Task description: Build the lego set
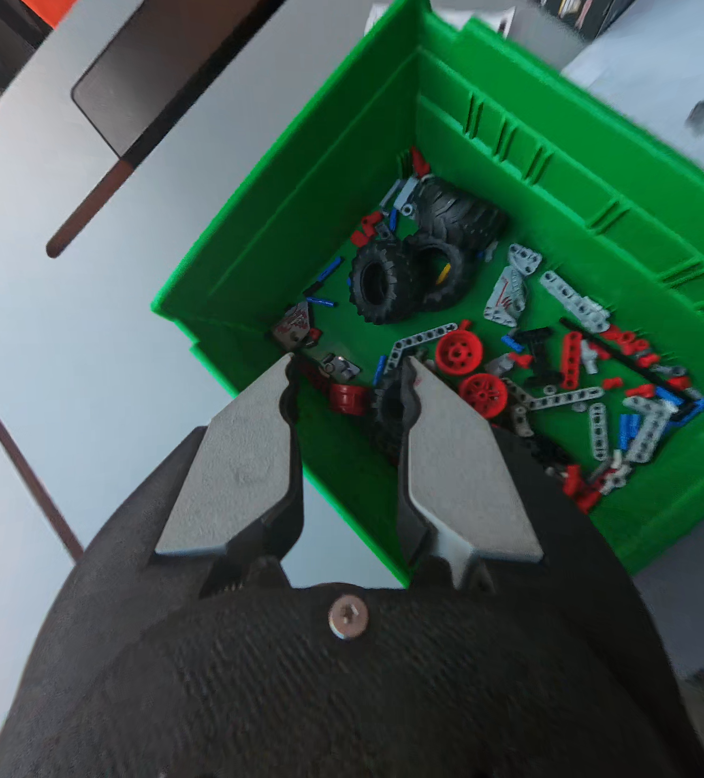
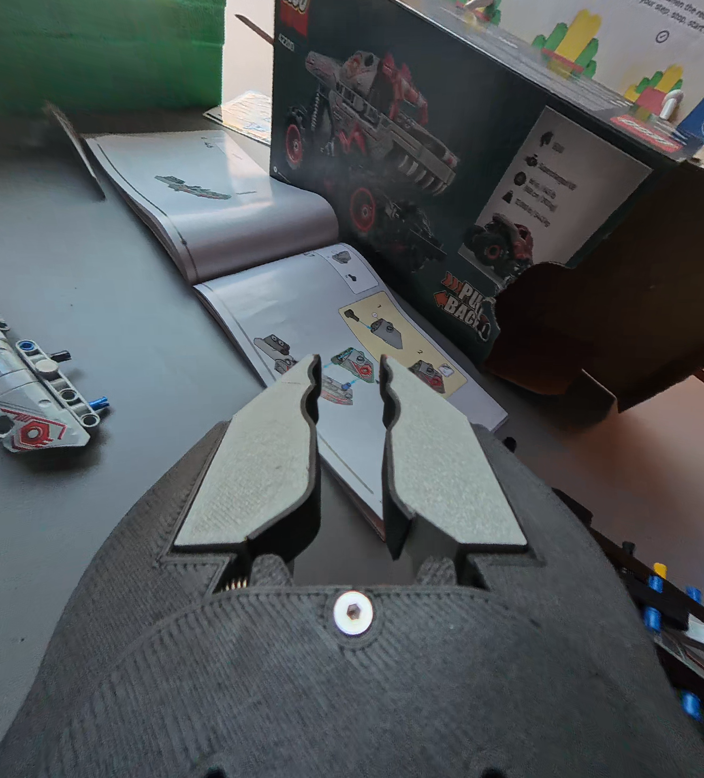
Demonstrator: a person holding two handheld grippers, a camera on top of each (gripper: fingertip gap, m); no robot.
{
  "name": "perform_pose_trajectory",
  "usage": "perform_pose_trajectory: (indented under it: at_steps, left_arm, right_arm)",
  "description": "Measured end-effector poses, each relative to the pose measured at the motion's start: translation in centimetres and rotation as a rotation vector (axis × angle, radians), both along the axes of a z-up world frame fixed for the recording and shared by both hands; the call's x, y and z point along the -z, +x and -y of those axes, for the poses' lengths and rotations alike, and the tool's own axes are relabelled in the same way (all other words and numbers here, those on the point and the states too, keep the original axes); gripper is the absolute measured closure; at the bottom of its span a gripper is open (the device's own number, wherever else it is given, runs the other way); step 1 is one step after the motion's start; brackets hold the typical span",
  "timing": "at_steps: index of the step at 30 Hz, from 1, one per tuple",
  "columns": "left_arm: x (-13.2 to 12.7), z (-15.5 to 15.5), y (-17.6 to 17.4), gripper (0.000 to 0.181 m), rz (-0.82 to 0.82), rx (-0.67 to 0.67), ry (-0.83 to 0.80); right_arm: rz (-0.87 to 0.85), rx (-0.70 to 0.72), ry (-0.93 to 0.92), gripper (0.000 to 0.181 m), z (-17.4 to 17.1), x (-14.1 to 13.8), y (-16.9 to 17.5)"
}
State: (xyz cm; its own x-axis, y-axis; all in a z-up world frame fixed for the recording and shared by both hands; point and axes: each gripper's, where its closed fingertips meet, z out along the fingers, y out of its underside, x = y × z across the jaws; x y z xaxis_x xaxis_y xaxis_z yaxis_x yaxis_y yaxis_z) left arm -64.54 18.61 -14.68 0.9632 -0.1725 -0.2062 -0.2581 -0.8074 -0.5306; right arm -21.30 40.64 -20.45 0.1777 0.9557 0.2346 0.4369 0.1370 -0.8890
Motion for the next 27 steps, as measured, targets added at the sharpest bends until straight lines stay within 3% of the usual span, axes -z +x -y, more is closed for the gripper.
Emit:
perform_pose_trajectory:
  at_steps: [3, 5, 9, 15, 22, 25, 27]
  left_arm:
    - [2.7, -2.4, -2.5, 0.142, -0.241, 0.072, -0.224]
    - [4.4, -3.4, -4.5, 0.145, -0.345, 0.026, -0.376]
    - [8.3, -3.4, -5.0, 0.149, -0.245, -0.162, -0.581]
    - [10.0, -4.1, -6.6, 0.155, -0.203, -0.342, -0.570]
    - [10.1, -4.1, -6.4, 0.155, -0.154, -0.293, -0.597]
    - [8.6, -4.0, -5.7, 0.174, -0.140, -0.273, -0.572]
    - [6.5, -4.6, -4.3, 0.180, -0.011, -0.277, -0.492]
  right_arm:
    - [-0.007, -0.060, -0.018, 0.157, 1.2, -0.1, -0.4]
    - [-0.016, -0.101, -0.030, 0.158, 2.1, -0.2, -0.6]
    - [-0.034, -0.165, -0.063, 0.158, 3.5, -0.5, -0.8]
    - [-0.092, -0.266, -0.140, 0.159, 5.9, -1.7, -1.0]
    - [-0.112, -0.364, -0.155, 0.159, 8.7, -2.5, -0.9]
    - [-0.095, -0.370, -0.110, 0.159, 9.1, -2.4, -0.8]
    - [-0.082, -0.376, -0.085, 0.159, 9.4, -2.3, -0.9]
